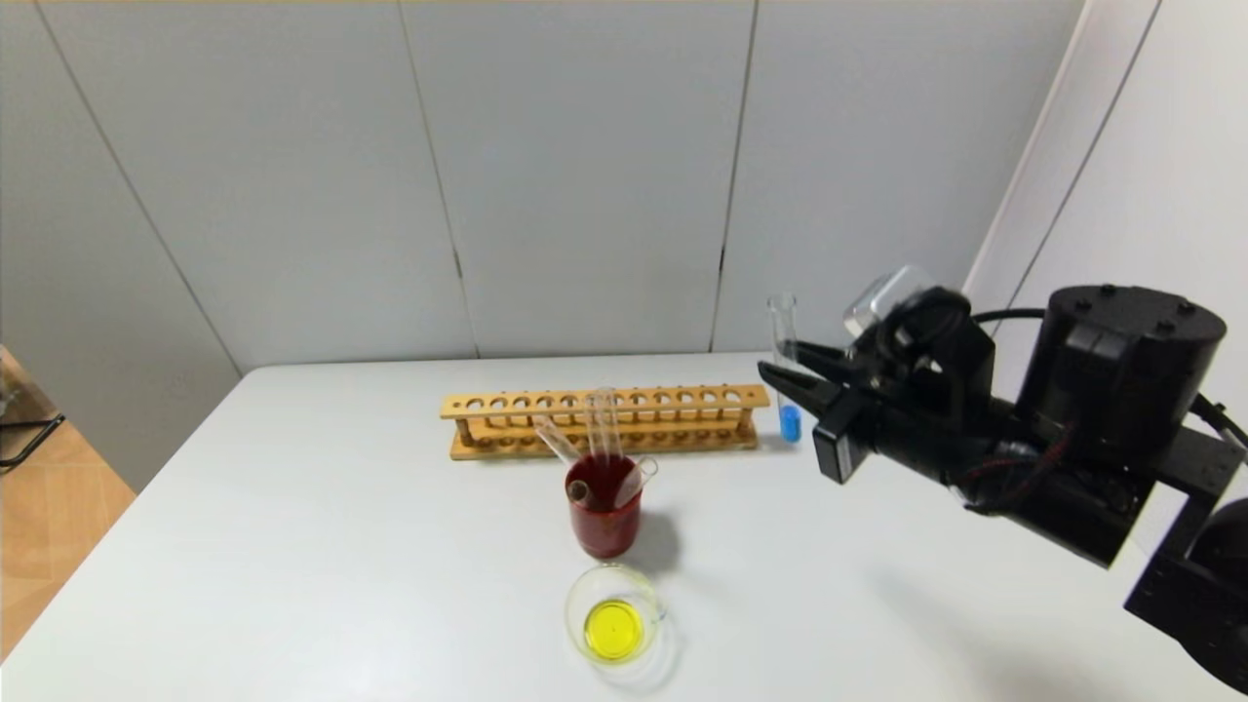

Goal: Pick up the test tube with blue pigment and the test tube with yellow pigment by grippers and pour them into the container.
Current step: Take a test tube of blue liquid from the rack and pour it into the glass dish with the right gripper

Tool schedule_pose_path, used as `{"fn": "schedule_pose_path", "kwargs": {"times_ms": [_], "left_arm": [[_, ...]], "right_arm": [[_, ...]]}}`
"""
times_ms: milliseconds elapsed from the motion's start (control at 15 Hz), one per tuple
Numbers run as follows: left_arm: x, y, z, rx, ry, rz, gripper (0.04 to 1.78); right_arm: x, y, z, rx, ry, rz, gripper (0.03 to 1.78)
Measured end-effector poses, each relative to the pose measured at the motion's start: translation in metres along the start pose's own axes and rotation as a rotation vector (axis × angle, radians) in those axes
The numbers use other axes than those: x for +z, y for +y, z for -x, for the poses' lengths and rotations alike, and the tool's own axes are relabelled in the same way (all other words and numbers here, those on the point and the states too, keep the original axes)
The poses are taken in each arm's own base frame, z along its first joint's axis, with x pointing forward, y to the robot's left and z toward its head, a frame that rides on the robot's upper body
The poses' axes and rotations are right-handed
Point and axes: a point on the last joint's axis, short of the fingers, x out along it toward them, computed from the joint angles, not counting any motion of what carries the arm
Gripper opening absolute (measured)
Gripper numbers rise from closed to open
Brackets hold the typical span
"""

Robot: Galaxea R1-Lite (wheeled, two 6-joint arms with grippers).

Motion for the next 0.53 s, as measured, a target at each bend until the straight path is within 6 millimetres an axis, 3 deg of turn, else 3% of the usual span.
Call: {"fn": "schedule_pose_path", "kwargs": {"times_ms": [267, 533], "left_arm": [[0.0, 0.0, 0.0, 0.0, 0.0, 0.0, 1.75], [0.0, 0.0, 0.0, 0.001, 0.0, 0.0, 1.75]], "right_arm": [[-0.023, 0.023, 0.016, 0.094, 0.082, 0.235, 0.32], [-0.036, 0.043, 0.0, 0.183, 0.128, 0.388, 0.32]]}}
